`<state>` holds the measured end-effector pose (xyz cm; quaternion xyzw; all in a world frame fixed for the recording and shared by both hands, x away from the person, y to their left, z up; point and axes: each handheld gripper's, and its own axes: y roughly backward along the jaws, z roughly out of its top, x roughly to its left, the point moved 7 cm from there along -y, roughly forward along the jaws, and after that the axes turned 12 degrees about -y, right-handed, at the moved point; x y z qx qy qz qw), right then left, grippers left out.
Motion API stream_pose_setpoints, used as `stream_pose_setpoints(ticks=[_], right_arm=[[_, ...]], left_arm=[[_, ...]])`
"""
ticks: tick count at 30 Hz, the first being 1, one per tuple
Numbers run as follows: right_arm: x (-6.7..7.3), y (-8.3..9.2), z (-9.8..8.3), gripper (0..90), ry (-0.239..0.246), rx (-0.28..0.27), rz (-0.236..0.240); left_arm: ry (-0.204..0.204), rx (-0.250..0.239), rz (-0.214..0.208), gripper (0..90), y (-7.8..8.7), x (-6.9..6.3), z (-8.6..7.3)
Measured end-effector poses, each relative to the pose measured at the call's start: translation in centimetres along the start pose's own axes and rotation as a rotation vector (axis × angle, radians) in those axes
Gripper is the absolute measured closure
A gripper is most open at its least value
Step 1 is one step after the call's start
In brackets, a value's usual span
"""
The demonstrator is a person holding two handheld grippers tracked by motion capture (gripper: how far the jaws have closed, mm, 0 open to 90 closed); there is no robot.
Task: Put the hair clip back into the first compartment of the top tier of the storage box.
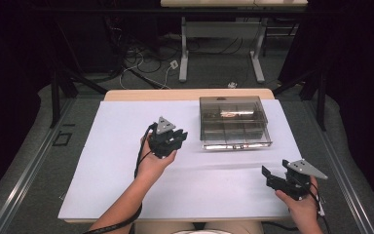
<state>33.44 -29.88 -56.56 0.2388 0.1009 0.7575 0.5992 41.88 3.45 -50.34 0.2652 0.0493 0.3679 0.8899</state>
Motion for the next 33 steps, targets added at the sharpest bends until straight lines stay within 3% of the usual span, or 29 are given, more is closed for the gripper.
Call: stream_pose_setpoints(ticks=[10, 33], right_arm=[[0.1, -0.1, -0.1, 18.1, -0.011, 0.0, -0.003], [0.0, 0.0, -0.1, 18.0, -0.001, 0.009, -0.006]], left_arm=[[-0.007, -0.009, 0.009, 76.0, -0.1, 0.2, 1.0], [0.08, -0.09, -0.001, 76.0, -0.8, 0.1, 3.4]])
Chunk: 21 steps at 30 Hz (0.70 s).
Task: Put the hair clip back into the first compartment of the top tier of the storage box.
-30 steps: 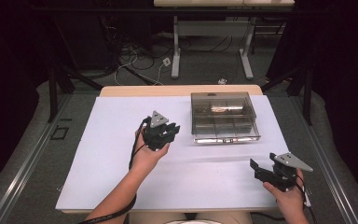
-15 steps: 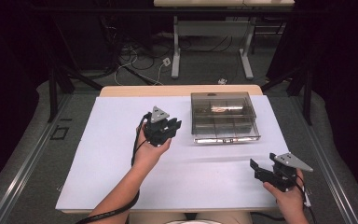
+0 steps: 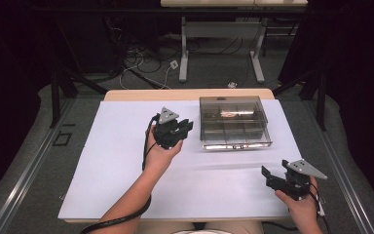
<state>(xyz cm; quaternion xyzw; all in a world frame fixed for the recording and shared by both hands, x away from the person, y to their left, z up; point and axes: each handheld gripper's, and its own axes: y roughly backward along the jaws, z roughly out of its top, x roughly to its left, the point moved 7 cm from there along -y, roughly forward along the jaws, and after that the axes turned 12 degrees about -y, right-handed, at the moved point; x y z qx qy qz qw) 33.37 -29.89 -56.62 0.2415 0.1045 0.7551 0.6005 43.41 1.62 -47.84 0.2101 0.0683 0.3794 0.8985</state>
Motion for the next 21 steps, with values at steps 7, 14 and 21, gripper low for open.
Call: stream_pose_setpoints(ticks=[7, 14, 21], right_arm=[[0.0, 0.0, 0.0, 18.1, -0.001, -0.001, 0.0], [0.0, 0.0, 0.0, 18.1, -0.003, 0.0, 0.003], [0.0, 0.0, 0.0, 18.1, 0.001, 0.0, 0.003]], left_arm=[[0.004, -0.002, -0.011, 76.0, -0.6, -0.4, 0.3], [0.002, -0.004, -0.017, 76.0, -1.2, -0.9, 0.6], [0.0, -0.008, -0.027, 76.0, -1.8, -1.6, 1.0]])
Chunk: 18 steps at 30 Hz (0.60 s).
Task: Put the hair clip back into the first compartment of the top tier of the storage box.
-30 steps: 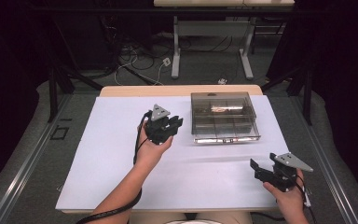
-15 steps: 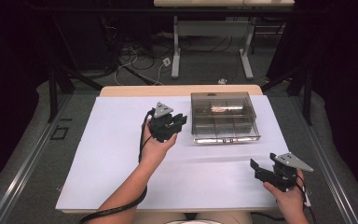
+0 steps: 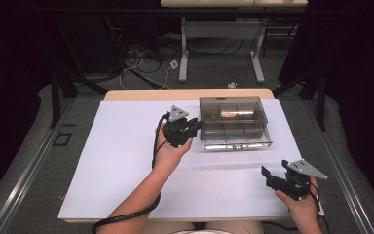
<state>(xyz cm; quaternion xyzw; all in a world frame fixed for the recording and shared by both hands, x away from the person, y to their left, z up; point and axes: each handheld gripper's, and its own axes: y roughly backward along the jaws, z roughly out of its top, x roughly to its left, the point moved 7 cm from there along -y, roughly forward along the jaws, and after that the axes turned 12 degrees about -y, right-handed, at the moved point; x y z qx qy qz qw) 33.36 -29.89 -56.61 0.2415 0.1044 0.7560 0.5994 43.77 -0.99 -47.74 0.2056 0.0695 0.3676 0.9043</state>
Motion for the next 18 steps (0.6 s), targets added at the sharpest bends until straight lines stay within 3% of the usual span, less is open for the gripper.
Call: stream_pose_setpoints(ticks=[18], right_arm=[[0.0, 0.0, 0.0, 18.1, -0.004, -0.001, 0.007]], left_arm=[[-0.003, 0.019, -0.037, 76.0, -2.6, -2.1, 0.0]])
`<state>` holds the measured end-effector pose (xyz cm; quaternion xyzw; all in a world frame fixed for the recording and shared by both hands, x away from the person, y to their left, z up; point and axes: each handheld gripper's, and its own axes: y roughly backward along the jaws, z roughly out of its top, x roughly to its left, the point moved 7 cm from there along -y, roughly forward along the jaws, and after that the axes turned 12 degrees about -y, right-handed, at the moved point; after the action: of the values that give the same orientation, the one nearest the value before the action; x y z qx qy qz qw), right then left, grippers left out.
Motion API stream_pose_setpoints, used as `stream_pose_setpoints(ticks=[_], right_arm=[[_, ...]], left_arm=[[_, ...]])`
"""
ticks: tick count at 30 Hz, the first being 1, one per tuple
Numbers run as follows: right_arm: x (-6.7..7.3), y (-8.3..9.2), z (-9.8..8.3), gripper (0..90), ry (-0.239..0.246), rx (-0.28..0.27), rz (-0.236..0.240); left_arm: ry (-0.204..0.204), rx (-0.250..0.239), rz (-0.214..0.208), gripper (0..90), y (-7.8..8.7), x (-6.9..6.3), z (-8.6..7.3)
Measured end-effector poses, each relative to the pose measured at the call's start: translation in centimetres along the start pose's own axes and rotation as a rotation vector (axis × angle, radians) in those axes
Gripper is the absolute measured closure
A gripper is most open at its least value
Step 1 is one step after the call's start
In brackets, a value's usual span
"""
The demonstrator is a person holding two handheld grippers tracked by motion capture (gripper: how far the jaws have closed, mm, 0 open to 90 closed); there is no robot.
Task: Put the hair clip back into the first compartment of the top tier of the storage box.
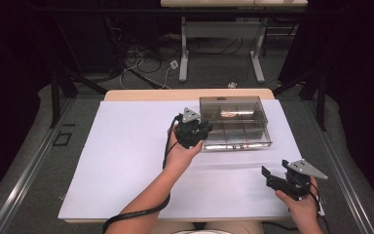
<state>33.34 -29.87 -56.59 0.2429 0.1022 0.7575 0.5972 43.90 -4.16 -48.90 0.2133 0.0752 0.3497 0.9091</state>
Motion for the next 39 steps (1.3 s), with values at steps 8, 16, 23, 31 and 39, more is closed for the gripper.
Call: stream_pose_setpoints(ticks=[8, 16, 23, 31, 39], right_arm=[[0.0, 0.0, 0.0, 18.1, -0.003, 0.003, -0.003], [0.0, 0.0, 0.0, 18.1, -0.001, -0.002, 0.0], [-0.1, 0.0, 0.0, 18.1, 0.001, -0.001, -0.001], [-0.1, 0.0, 0.0, 18.1, 0.002, 0.003, -0.001], [0.1, 0.1, -0.1, 18.0, -0.011, 0.014, -0.003]], left_arm=[[0.004, 0.024, -0.012, 76.0, -1.1, -0.3, -0.4], [0.014, 0.062, -0.014, 76.0, -2.3, -0.4, -1.2], [0.02, 0.091, -0.009, 76.0, -3.1, -0.3, -2.0], [0.029, 0.115, 0.004, 76.0, -3.9, 0.0, -2.7], [0.026, 0.125, 0.009, 75.8, -4.3, -0.2, -2.9]])
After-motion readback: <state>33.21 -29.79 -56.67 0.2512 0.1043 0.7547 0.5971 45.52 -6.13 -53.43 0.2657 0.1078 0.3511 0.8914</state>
